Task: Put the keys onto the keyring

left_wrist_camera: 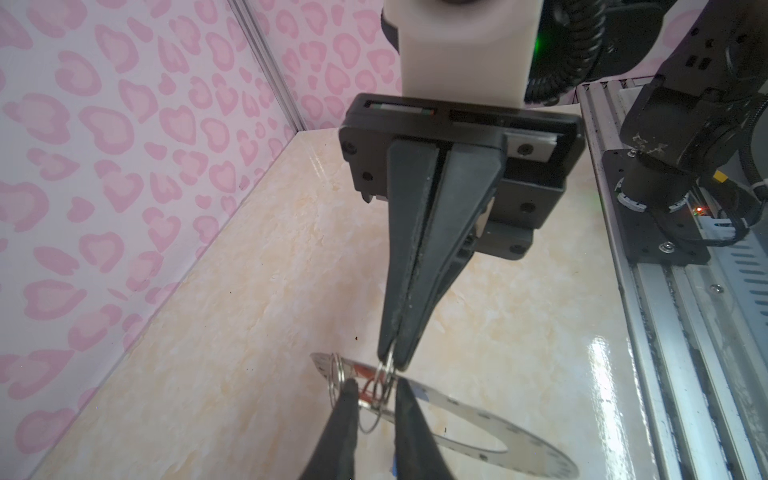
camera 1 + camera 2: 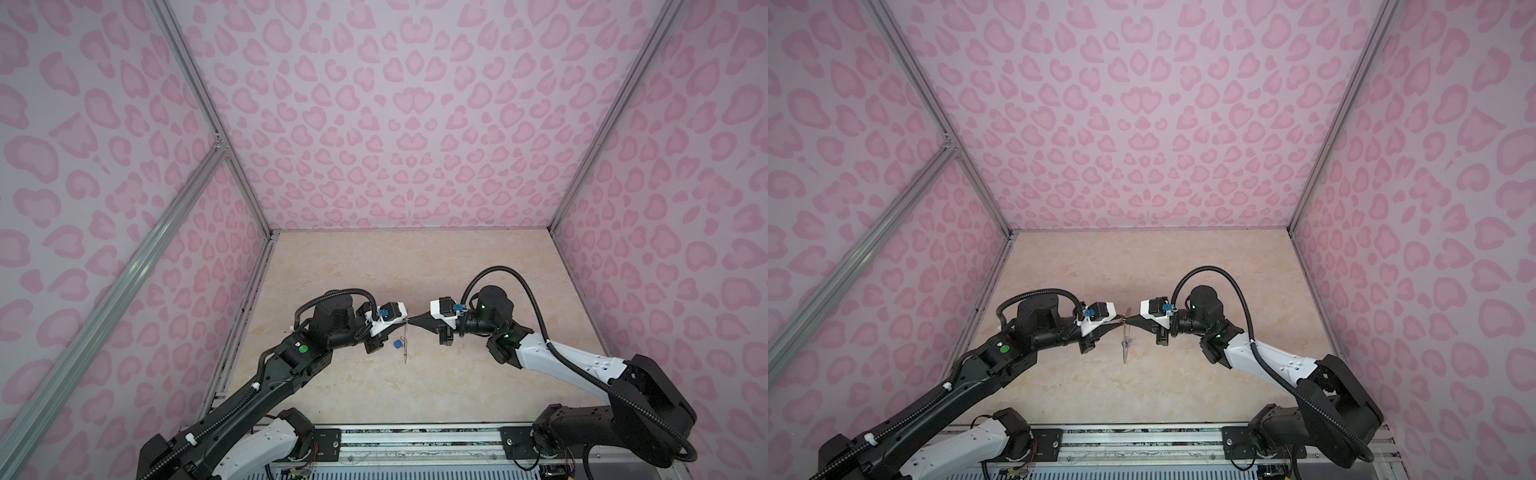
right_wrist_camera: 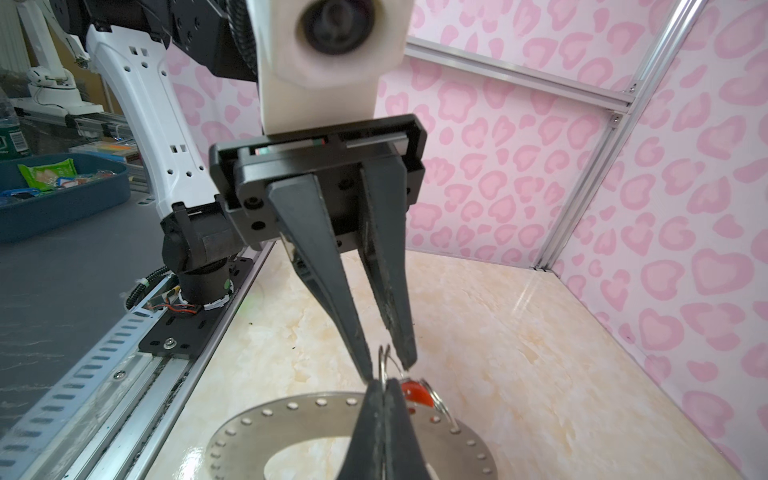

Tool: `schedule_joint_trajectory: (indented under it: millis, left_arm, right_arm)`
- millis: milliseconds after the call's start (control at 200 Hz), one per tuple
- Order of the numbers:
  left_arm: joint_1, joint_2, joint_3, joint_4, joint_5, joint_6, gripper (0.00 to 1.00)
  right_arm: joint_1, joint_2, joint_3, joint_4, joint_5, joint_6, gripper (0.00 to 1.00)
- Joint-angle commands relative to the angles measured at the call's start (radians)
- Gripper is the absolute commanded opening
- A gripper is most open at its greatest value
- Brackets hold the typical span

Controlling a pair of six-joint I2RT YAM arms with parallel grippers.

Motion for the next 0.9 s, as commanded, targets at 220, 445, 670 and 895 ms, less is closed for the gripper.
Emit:
schedule_joint_trajectory:
  millis: [220,445,670,895]
  left_arm:
    - [0.001,-0.008,0.01,-0.014,0.032,0.025,0.12]
    - [0.001,-0.006,0.022,-0.039,0.027,0.038,0.03]
    - [-0.018,0.041,0.13,-0.209,-0.093,0.081,0.03]
    - [-0.044,0.097,0.246,-0.341,-0.176,0.061,0.03]
  right_arm:
    - [0.001,-0.004,0.017,-0.024,-0.014,-0.036,0.0]
    - [0.002,0.003,0.022,-0.016,0.01,-0.028,0.0]
    - [0.022,-0.084,0.041,-0.245,0.242,-0.19,0.26]
    - [0.08,-0.14,0.046,-0.293,0.382,-0.249,0.25]
